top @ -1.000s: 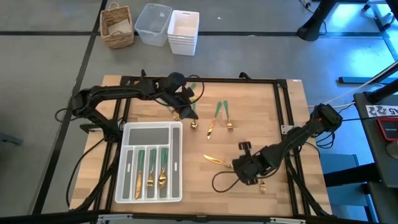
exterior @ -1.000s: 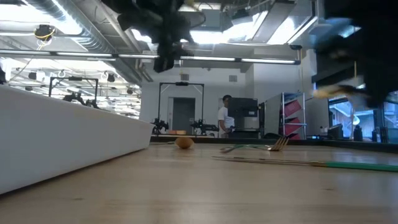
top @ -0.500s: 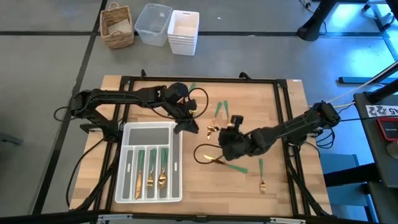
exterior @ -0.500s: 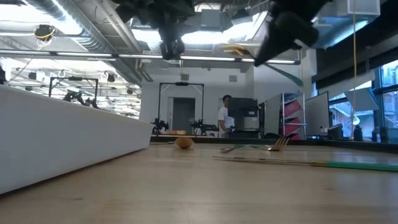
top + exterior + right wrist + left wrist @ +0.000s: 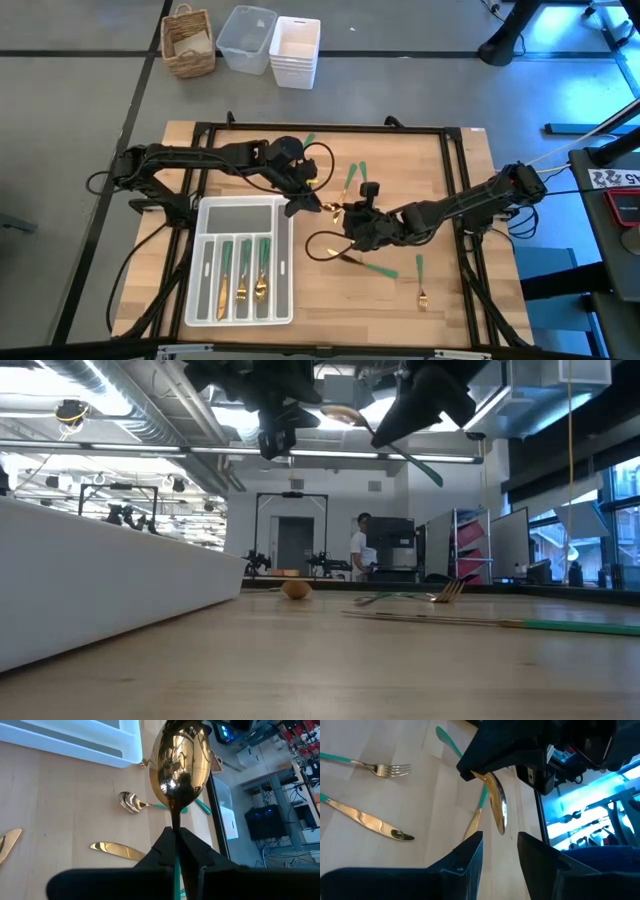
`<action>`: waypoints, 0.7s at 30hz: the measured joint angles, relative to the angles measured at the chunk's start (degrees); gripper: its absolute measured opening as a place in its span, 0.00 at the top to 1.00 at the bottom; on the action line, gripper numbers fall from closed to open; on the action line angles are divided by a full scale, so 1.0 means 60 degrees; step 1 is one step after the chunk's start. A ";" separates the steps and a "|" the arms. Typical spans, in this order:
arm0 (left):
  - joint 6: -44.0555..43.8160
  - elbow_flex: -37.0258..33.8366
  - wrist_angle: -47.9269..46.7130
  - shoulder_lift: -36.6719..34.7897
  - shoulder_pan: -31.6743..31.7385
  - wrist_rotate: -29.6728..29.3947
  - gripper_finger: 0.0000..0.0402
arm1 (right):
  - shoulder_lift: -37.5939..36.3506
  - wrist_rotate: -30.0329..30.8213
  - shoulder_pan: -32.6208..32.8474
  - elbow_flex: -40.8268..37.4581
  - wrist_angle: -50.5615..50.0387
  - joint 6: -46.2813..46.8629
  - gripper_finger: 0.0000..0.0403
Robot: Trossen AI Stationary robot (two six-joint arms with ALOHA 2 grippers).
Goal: Sort silverware
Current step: Put the green spoon on the silverware tray
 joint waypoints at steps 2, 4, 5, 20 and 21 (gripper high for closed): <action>0.0072 0.0000 0.0004 0.0000 0.0000 -0.0004 0.71 | -0.0001 0.0000 0.0000 0.0000 0.0072 -0.0007 0.98; 0.0049 0.0000 0.0056 0.0004 0.0000 -0.0004 0.71 | -0.0001 -0.0001 0.0000 0.0000 0.0193 -0.0007 0.98; -0.0063 0.0000 0.0125 0.0007 0.0000 -0.0004 0.71 | -0.0004 -0.0004 0.0000 0.0000 0.0233 -0.0007 0.98; -0.0636 0.0000 0.0912 0.0011 -0.0045 -0.0007 0.75 | -0.0009 0.0007 0.0000 0.0000 0.0729 -0.0017 0.98; -0.0630 0.0000 0.0974 0.0011 -0.0054 -0.0004 0.75 | -0.0011 0.0007 0.0000 0.0000 0.0747 -0.0015 0.98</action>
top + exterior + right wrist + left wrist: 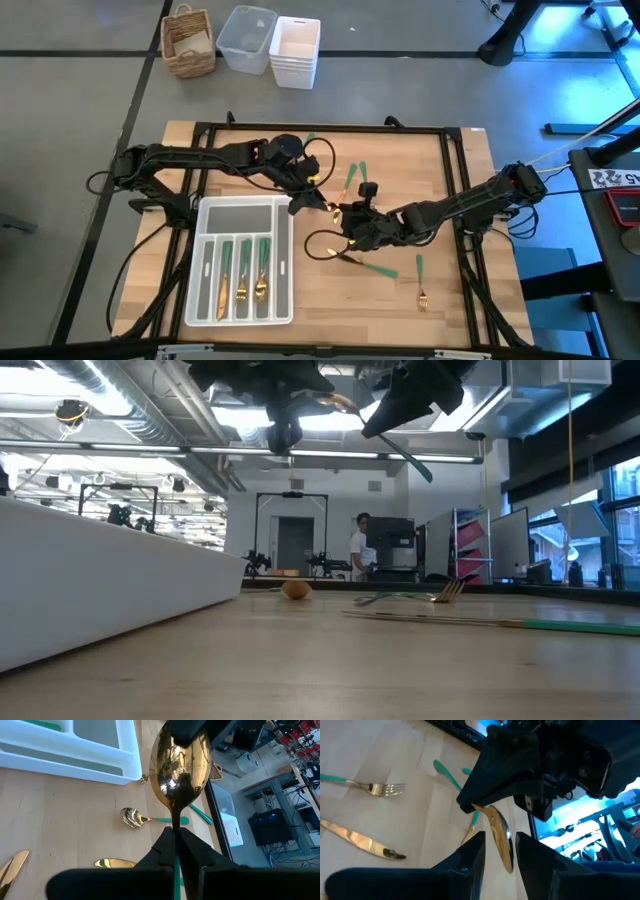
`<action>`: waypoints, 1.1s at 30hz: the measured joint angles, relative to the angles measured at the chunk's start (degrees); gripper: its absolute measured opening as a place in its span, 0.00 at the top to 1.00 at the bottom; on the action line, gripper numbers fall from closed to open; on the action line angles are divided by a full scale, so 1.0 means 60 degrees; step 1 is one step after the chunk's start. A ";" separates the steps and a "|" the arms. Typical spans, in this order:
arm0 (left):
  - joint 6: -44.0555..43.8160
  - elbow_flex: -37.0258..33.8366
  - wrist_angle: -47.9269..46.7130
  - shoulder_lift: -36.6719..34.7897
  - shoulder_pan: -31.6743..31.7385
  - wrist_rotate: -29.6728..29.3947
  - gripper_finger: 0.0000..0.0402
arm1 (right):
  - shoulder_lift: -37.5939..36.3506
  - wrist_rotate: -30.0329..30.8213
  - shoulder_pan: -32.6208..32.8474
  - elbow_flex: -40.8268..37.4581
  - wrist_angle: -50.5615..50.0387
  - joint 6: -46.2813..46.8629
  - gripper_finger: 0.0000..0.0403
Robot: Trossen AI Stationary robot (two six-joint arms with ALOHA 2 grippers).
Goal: Sort silverware
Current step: Put the green spoon on the silverware tray
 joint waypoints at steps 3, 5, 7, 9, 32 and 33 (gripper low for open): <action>0.0207 0.0000 -0.0016 0.0000 -0.0099 -0.0007 0.78 | 0.0000 0.0000 0.0000 0.0000 0.0001 0.0000 0.98; 0.0370 0.0000 -0.0040 0.0000 -0.0180 -0.0002 0.81 | 0.0000 0.0000 0.0000 0.0000 0.0001 0.0000 0.98; 0.0479 0.0000 -0.0038 0.0000 -0.0260 -0.0015 0.86 | 0.0000 -0.0057 0.0000 0.0000 0.0001 -0.0004 0.98; 0.0479 0.0000 -0.0046 0.0000 -0.0327 -0.0094 0.93 | 0.0000 -0.0089 0.0004 0.0000 0.0005 -0.0004 0.98; 0.0311 0.0000 -0.0082 -0.0051 -0.0390 -0.0552 1.00 | -0.0001 -0.0672 0.0005 -0.0007 0.0910 -0.0003 0.80; 0.0315 0.0000 -0.0099 -0.0105 -0.0329 -0.0557 1.00 | -0.0001 -0.0659 0.0007 -0.0007 0.1017 -0.0001 0.79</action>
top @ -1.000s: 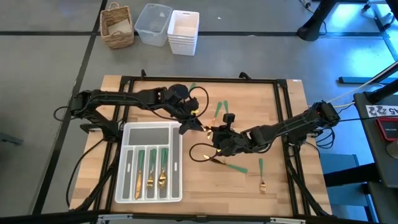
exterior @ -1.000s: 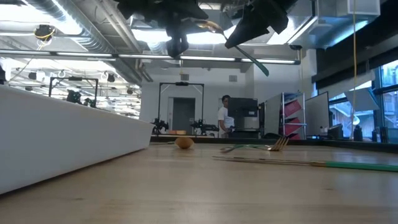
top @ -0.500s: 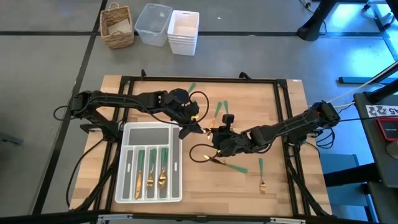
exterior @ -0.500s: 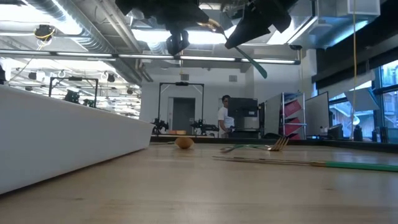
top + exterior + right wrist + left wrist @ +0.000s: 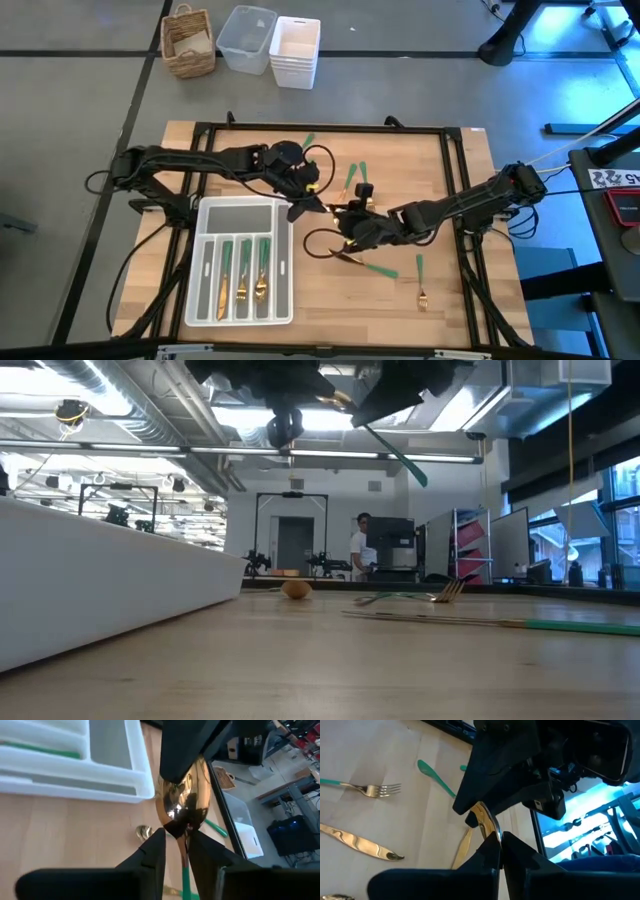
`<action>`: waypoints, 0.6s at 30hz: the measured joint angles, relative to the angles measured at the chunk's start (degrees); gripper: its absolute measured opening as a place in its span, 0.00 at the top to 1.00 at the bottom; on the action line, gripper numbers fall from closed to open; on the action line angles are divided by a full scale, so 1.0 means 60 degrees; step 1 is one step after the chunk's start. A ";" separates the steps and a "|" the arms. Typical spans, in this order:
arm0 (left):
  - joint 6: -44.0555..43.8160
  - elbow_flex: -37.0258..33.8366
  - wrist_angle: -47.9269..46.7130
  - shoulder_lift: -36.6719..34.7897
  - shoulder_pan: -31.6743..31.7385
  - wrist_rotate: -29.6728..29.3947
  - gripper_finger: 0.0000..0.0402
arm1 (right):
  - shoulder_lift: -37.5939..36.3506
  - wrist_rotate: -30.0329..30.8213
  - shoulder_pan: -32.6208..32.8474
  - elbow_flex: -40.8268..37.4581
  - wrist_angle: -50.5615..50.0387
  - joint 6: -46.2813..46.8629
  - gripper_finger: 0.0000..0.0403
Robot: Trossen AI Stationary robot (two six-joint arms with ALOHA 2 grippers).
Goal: Sort silverware
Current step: Put the green spoon on the silverware tray
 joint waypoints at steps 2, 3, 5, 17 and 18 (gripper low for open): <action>0.0009 0.0000 -0.0062 -0.0162 0.0202 0.0029 1.00 | -0.0003 0.0069 0.0022 0.0084 0.0033 -0.0014 0.77; 0.0021 0.0000 -0.0099 -0.0266 0.0320 0.0085 1.00 | -0.0003 0.0114 0.0047 0.0234 -0.0144 -0.0014 0.77; 0.0270 0.0000 -0.0473 -0.0520 0.0567 0.0052 1.00 | 0.0001 0.0229 0.0040 0.0580 -0.0487 -0.0013 0.77; 0.1871 0.0000 -0.4851 -0.2622 0.1177 -0.2143 1.00 | -0.0006 0.0151 0.0058 0.3763 -0.4979 0.0105 0.78; 0.1912 0.0000 -0.5345 -0.2868 0.1079 -0.2433 1.00 | -0.0006 0.0150 0.0065 0.4010 -0.5448 0.0244 0.78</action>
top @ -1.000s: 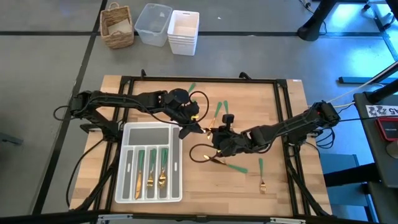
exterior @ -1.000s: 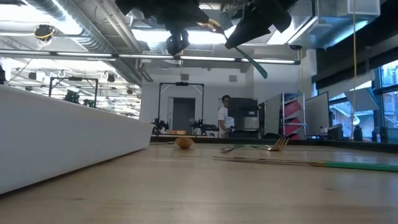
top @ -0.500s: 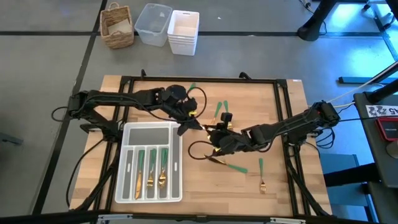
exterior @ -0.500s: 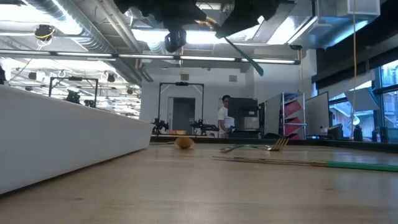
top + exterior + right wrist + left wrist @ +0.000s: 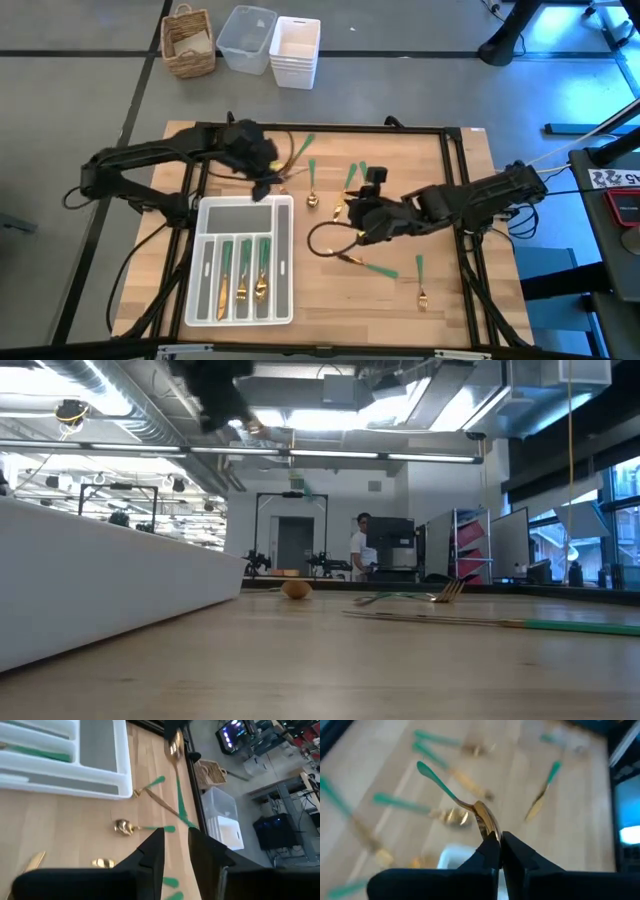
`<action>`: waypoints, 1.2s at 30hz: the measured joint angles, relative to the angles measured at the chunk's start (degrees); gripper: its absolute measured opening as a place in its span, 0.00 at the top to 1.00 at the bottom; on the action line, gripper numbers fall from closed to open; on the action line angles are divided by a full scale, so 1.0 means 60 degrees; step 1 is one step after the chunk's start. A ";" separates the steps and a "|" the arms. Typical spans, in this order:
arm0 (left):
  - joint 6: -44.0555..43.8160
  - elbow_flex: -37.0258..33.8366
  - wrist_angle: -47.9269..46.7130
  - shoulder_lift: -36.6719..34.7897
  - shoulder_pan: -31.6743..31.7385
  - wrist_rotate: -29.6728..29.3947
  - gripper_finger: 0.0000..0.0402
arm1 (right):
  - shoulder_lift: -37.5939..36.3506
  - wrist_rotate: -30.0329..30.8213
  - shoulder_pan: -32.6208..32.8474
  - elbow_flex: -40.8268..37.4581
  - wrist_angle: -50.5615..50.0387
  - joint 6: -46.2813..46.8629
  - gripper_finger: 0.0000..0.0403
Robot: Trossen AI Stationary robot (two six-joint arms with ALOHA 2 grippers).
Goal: Sort silverware
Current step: Put the green spoon on the silverware tray
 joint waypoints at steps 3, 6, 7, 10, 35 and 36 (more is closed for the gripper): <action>-0.0455 0.0000 -0.1436 -0.0734 -0.0554 -0.0694 1.00 | 0.0000 -0.0122 -0.0090 0.0577 -0.1268 0.0523 0.78; -0.1679 0.0000 -0.2511 -0.1324 -0.1534 -0.1483 1.00 | -0.0025 -0.0558 -0.0288 0.0996 -0.2316 0.1187 0.78; -0.2145 0.0000 -0.2746 -0.1472 -0.1944 -0.1806 1.00 | -0.0044 -0.0744 -0.0367 0.1077 -0.2623 0.1350 0.78; -0.3532 0.0000 -0.3145 -0.1636 -0.3405 -0.2441 1.00 | -0.0087 -0.1532 -0.0658 0.1163 -0.3348 0.1743 0.78; -0.9648 0.0381 -0.2704 0.3394 -0.9581 -0.4629 1.00 | -0.0102 -0.5370 -0.1446 0.1163 -0.4190 0.1869 0.78; -0.9708 0.0550 -0.2729 0.3468 -0.9679 -0.4714 1.00 | -0.0102 -0.5380 -0.1446 0.1163 -0.4190 0.1873 0.78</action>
